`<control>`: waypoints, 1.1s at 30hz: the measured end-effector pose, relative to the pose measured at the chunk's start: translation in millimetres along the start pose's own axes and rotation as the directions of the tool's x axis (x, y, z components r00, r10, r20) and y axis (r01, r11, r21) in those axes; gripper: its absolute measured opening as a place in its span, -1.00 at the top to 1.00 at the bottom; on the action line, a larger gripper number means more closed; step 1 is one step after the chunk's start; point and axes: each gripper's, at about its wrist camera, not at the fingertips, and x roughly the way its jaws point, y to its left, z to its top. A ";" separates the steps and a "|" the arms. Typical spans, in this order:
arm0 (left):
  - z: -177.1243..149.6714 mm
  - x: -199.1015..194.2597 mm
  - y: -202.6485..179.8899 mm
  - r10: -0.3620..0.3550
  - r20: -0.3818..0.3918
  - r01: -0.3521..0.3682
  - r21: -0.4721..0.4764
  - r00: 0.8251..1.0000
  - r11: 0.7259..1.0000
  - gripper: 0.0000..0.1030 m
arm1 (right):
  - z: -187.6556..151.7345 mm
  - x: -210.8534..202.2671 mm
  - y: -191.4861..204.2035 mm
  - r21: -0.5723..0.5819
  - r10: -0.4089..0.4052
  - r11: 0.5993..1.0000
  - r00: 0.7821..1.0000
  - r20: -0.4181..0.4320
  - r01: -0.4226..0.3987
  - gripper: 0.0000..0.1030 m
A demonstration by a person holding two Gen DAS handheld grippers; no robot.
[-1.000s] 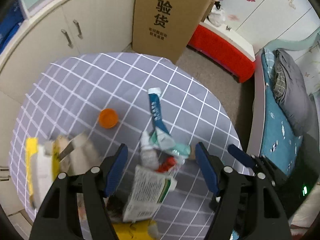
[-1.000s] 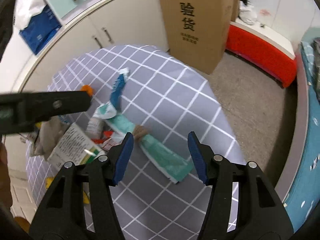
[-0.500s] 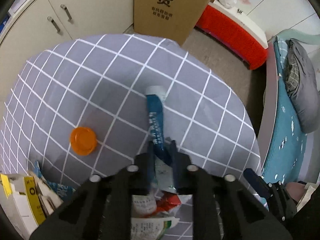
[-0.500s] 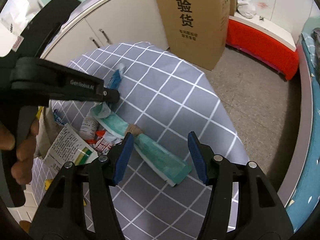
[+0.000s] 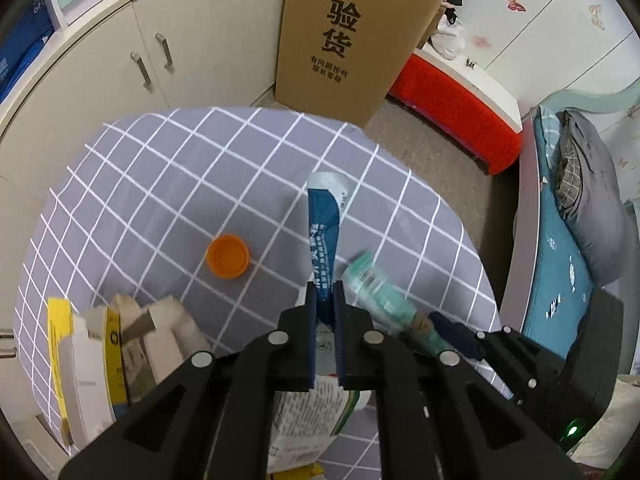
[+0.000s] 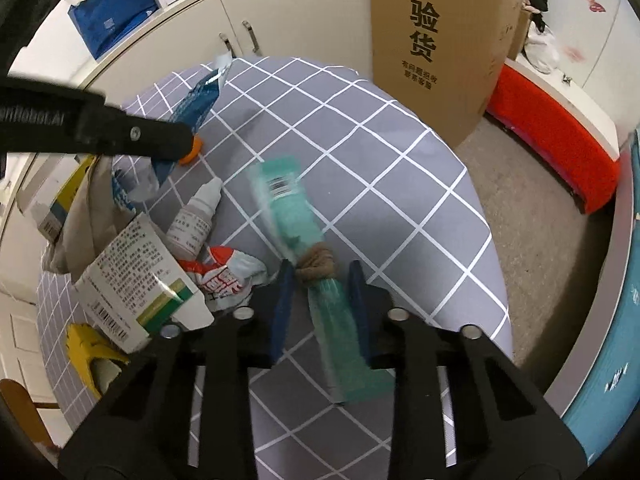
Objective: Collect trash
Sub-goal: 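Grasp the blue-white tube with the left tool while the right grasps the teal strip, then carry both items over the blue bucket and open both tools to drop them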
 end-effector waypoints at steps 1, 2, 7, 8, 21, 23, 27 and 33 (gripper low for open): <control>-2.2 -0.4 -1.3 -0.006 -0.002 0.006 -0.005 1.000 1.000 0.87 | -2.8 -0.9 -3.3 0.013 0.013 1.000 1.000 -0.002 -0.013 0.63; -3.4 0.0 -3.8 -0.009 -0.002 0.009 -0.008 1.000 1.000 0.87 | -5.7 -2.6 -8.6 0.039 0.027 0.999 1.000 -0.001 -0.027 0.64; -12.9 -4.1 -28.5 -0.015 0.004 0.015 0.017 1.000 1.000 0.87 | -21.7 -19.0 -33.4 0.153 0.106 0.982 0.994 0.028 -0.109 0.64; -15.9 -4.8 -34.2 -0.018 0.004 0.018 0.024 1.000 1.000 0.87 | -25.3 -23.4 -37.9 0.171 0.119 0.978 0.992 0.037 -0.123 0.64; -84.1 28.2 -186.3 -0.108 -0.137 0.133 0.183 0.985 0.974 0.87 | -139.2 -108.6 -170.2 0.524 0.104 0.839 0.989 0.109 -0.146 0.64; -99.8 39.4 -216.2 -0.122 -0.173 0.159 0.217 0.977 0.963 0.87 | -163.0 -116.0 -191.2 0.569 0.081 0.814 0.993 0.090 -0.118 0.64; -132.0 62.2 -268.7 -0.119 -0.245 0.189 0.283 0.962 0.940 0.87 | -209.7 -128.9 -227.3 0.640 0.046 0.765 0.998 0.047 -0.065 0.64; -163.6 89.1 -317.1 -0.109 -0.324 0.217 0.318 0.940 0.923 0.87 | -248.8 -139.0 -262.2 0.701 0.030 0.712 0.999 0.016 -0.032 0.64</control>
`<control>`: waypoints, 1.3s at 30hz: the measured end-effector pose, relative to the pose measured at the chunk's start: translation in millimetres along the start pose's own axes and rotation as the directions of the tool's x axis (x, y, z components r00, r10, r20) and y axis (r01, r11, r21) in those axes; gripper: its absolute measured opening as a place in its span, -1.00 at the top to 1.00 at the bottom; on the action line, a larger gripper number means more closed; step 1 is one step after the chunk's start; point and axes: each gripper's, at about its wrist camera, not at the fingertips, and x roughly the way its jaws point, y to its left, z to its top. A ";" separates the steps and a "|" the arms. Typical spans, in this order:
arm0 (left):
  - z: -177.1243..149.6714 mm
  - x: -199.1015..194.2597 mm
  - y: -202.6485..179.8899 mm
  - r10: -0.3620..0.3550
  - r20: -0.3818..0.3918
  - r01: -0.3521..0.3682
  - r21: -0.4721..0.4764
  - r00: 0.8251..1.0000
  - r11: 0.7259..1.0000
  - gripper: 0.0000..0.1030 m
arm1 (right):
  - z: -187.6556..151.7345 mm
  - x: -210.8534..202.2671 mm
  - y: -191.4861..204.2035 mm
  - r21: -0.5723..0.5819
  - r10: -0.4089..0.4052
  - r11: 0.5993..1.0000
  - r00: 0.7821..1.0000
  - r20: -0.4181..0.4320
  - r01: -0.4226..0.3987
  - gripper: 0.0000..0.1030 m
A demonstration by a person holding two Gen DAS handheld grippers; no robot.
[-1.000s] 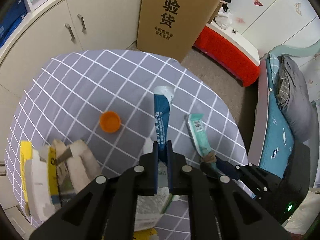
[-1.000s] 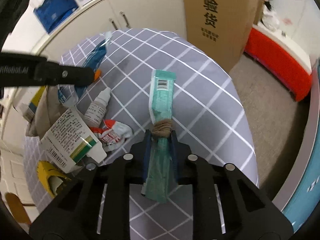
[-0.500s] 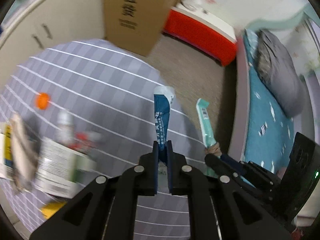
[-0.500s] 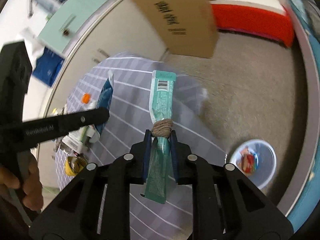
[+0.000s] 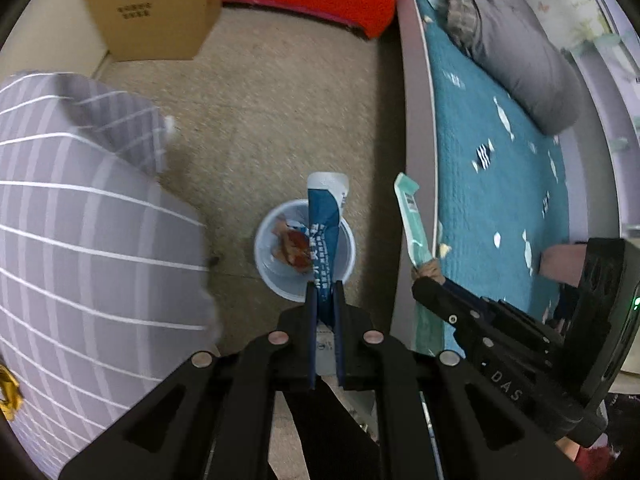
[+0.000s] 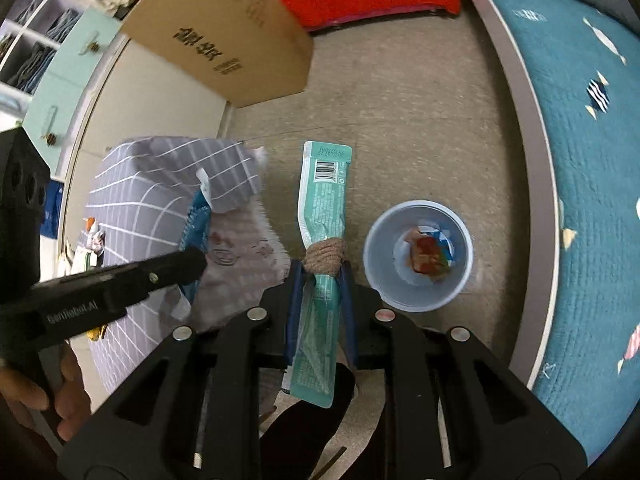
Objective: Collect trash
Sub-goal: 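Carry both items over the blue bucket and open both tools to drop them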
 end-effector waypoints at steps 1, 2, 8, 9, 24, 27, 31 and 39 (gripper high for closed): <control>-0.8 3.5 -4.9 0.002 -0.006 -0.002 0.003 1.000 1.000 0.87 | 1.5 0.2 -4.0 0.008 -0.003 1.000 1.000 0.000 0.003 0.60; -0.5 8.9 -11.0 0.001 -0.014 0.000 0.006 1.000 1.000 0.87 | 2.5 0.8 -7.3 0.016 -0.003 1.000 1.000 0.001 0.003 0.58; -2.9 26.9 -31.3 0.014 -0.047 -0.014 0.011 0.999 1.000 0.87 | 6.6 4.7 -40.3 0.098 -0.003 0.995 1.000 -0.003 0.003 -0.13; -3.6 29.3 -34.0 0.016 -0.052 -0.016 0.009 0.999 1.000 0.87 | 7.0 2.8 -42.8 0.095 -0.005 0.995 1.000 -0.004 0.005 -0.13; -7.2 50.5 -60.4 0.032 -0.097 -0.029 0.034 0.995 0.999 0.86 | 2.2 -29.9 -62.7 0.084 -0.038 0.996 0.999 0.028 0.035 -0.13; -8.2 51.8 -65.7 0.032 -0.100 -0.028 0.042 0.994 0.999 0.86 | 0.7 -33.4 -67.1 0.092 -0.042 0.995 0.999 0.030 0.039 -0.13; -7.7 54.0 -71.6 0.032 -0.105 -0.027 0.052 0.994 0.998 0.86 | 0.5 -38.6 -72.0 0.113 -0.043 0.993 0.998 0.041 0.038 -0.14; -5.7 58.6 -80.8 0.023 -0.118 -0.015 0.065 0.993 0.998 0.71 | -3.4 -52.4 -79.4 0.139 -0.044 0.990 0.996 0.080 0.032 -0.14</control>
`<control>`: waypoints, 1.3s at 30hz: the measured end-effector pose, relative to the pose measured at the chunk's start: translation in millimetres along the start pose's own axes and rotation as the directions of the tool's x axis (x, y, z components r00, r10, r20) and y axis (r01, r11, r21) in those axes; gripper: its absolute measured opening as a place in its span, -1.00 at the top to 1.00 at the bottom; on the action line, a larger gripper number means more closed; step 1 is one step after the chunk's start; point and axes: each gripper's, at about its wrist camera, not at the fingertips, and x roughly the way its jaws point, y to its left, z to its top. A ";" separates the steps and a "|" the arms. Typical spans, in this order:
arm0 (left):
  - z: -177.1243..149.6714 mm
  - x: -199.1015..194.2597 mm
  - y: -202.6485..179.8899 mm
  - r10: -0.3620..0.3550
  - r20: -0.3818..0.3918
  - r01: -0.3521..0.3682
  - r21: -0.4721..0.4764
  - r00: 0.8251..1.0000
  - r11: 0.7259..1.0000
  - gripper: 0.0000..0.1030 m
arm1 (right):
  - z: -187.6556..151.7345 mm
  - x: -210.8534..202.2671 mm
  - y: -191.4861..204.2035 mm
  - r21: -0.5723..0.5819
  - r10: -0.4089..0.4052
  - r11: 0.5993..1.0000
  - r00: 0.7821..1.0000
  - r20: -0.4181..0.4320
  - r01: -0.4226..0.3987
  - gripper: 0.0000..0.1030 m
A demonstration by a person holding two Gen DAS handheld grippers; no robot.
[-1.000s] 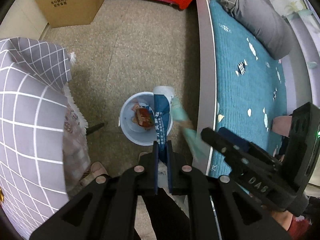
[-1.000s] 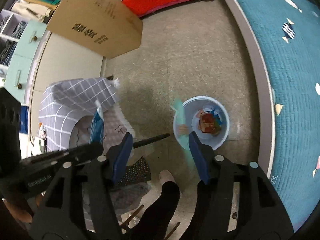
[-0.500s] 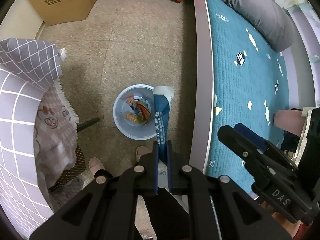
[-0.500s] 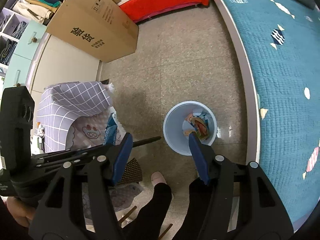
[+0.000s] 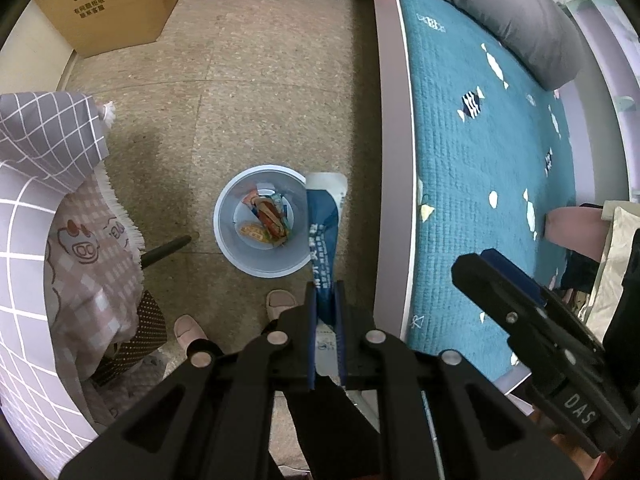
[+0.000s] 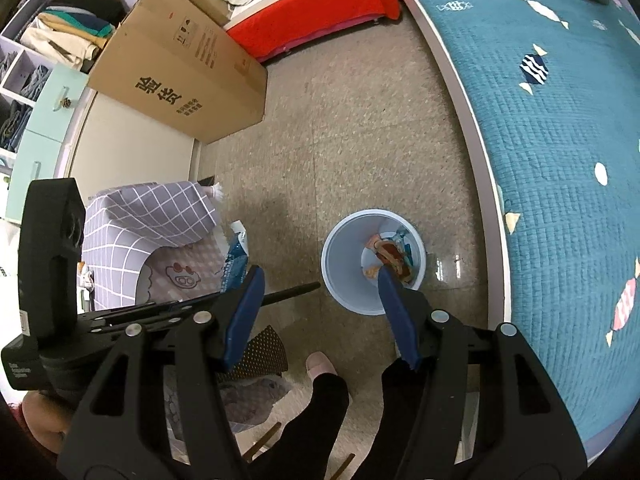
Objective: Collect trash
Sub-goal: 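Carry both items over the blue bucket and open both tools to drop them, then move both tools back to the table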
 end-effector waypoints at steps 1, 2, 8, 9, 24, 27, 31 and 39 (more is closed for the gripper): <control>0.4 0.2 0.4 0.002 0.000 -0.002 -0.003 1.000 1.000 0.32 | -0.1 -1.9 -1.5 0.007 -0.001 1.000 1.000 0.005 0.001 -0.14; 0.7 -1.0 0.2 0.015 0.011 -0.015 -0.010 1.000 1.000 0.09 | -0.4 -2.8 -2.4 0.011 -0.001 1.000 1.000 0.009 0.001 -0.14; -2.1 -9.9 1.8 0.034 0.037 -0.033 -0.028 0.999 0.999 -0.20 | -1.5 -10.4 -1.7 0.014 -0.003 1.000 1.000 0.024 0.003 -0.14; -3.2 -12.2 2.7 0.031 0.041 -0.030 -0.033 0.999 0.999 -0.20 | -2.0 -10.2 0.5 0.009 -0.003 1.000 1.000 0.021 0.003 -0.14; -28.5 -94.5 73.5 0.081 0.195 -0.052 -0.151 0.977 0.987 -0.23 | -4.4 2.6 98.6 -0.158 0.058 0.986 0.998 -0.016 -0.060 -0.14; -42.7 -119.3 106.6 0.106 0.237 -0.059 -0.198 0.966 0.978 -0.23 | -10.0 9.0 134.2 -0.207 0.079 0.975 0.996 -0.029 -0.083 -0.14; -65.1 -152.4 157.8 0.144 0.284 -0.067 -0.262 0.948 0.963 -0.23 | -23.1 20.6 185.6 -0.268 0.108 0.956 0.993 -0.057 -0.120 -0.14; -118.2 -198.3 273.0 0.254 0.312 -0.124 -0.383 0.915 0.915 -0.34 | -63.7 50.6 283.8 -0.358 0.156 0.914 0.980 -0.121 -0.190 -0.16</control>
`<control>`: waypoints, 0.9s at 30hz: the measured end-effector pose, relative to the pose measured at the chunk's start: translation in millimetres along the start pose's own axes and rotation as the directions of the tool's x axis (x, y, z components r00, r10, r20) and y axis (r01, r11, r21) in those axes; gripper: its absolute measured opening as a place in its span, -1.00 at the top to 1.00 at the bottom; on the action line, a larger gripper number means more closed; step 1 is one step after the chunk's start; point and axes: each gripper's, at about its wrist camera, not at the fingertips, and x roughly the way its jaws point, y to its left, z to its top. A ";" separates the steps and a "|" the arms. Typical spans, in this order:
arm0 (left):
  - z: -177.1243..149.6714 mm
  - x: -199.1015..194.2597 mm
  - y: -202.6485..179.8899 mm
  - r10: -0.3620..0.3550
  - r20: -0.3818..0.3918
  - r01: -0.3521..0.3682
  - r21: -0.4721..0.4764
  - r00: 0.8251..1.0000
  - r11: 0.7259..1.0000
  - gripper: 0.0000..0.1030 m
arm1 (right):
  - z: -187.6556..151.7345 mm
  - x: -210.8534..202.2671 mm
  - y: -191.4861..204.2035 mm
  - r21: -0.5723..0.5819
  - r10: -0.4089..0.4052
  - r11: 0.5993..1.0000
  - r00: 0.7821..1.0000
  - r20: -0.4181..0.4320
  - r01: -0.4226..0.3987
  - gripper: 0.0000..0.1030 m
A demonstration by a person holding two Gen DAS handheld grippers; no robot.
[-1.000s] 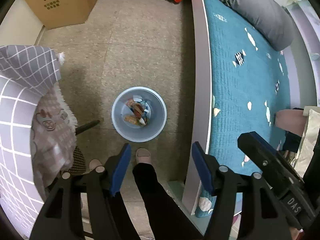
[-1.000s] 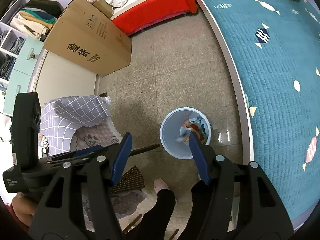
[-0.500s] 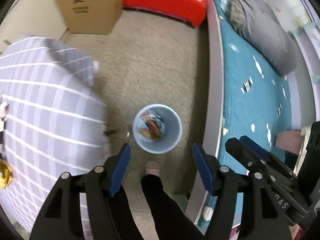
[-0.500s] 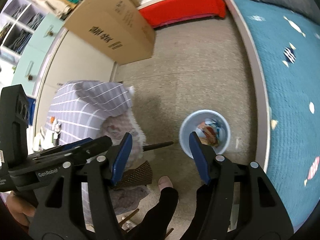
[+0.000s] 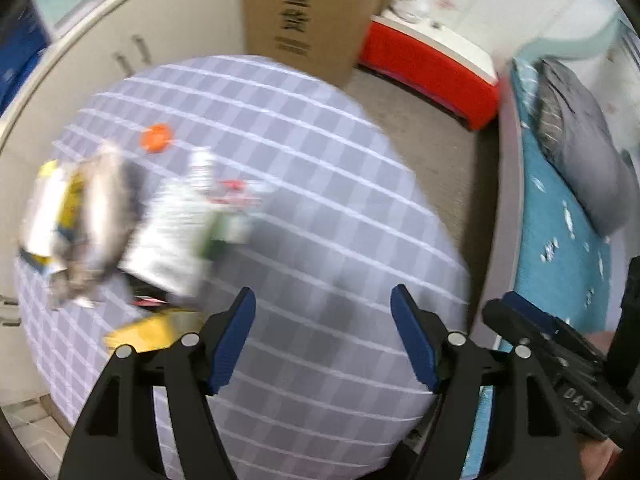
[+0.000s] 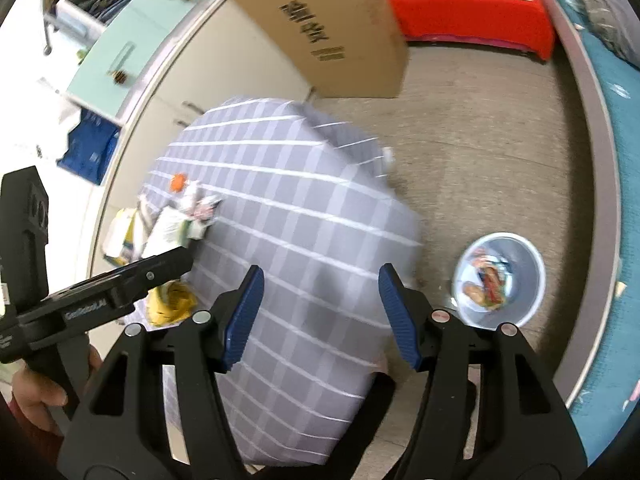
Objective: Collect trash
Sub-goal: 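Move both tools back to the table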
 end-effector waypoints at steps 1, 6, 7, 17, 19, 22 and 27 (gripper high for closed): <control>0.5 -1.4 13.4 0.011 0.000 -0.011 -0.010 1.000 1.000 -0.34 | -0.2 5.0 9.4 -0.003 0.004 1.000 1.000 -0.002 -0.004 -0.16; 8.0 -2.1 49.5 0.086 -0.002 -0.086 0.029 0.996 0.996 -0.34 | -0.7 30.4 47.7 0.003 0.014 1.000 1.000 -0.007 -0.014 -0.18; 10.0 -1.1 52.7 0.092 -0.004 -0.092 0.045 0.996 0.995 -0.37 | -0.9 34.7 53.8 0.009 0.014 1.000 1.000 -0.006 -0.014 -0.18; 23.0 45.0 61.8 0.206 -0.095 -0.183 0.210 0.974 0.961 -0.39 | -4.2 56.2 79.2 0.056 -0.010 0.998 1.000 -0.010 0.010 -0.20; 24.4 48.5 61.2 0.219 -0.090 -0.192 0.241 0.972 0.951 -0.06 | -3.1 57.8 80.6 0.064 -0.019 0.998 1.000 -0.008 0.019 -0.21; 27.4 49.3 68.9 0.165 -0.111 -0.138 0.214 0.980 0.967 0.07 | -0.5 61.1 83.5 0.066 -0.024 0.997 1.000 -0.008 0.025 -0.21; 37.8 39.7 96.5 0.064 -0.081 -0.051 0.150 0.995 0.987 0.46 | 5.1 70.8 95.5 0.052 -0.021 0.998 1.000 -0.014 0.022 -0.21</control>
